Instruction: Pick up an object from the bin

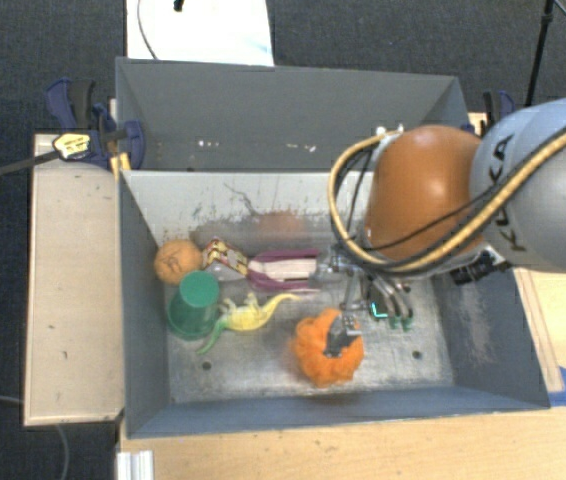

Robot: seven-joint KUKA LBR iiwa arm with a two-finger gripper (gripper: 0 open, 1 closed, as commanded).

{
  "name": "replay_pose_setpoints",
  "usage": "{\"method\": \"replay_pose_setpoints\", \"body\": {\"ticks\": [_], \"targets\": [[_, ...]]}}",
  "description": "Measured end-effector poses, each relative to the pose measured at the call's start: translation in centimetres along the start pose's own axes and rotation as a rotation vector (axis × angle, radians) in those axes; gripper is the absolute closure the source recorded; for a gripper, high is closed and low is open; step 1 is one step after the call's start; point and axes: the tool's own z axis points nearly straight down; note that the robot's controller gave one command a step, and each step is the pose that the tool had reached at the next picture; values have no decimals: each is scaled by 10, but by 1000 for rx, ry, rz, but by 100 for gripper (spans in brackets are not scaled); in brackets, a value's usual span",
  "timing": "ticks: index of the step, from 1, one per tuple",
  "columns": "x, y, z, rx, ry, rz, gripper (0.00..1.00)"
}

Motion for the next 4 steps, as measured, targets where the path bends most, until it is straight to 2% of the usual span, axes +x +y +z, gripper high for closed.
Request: {"method": "replay_pose_setpoints", "body": {"ticks": [1, 2, 4], "targets": [[-2, 0, -4, -1, -8, 2, 0], [11, -60, 46, -1, -7, 325, 100], [12, -63, 32, 0, -8, 281, 100]]}}
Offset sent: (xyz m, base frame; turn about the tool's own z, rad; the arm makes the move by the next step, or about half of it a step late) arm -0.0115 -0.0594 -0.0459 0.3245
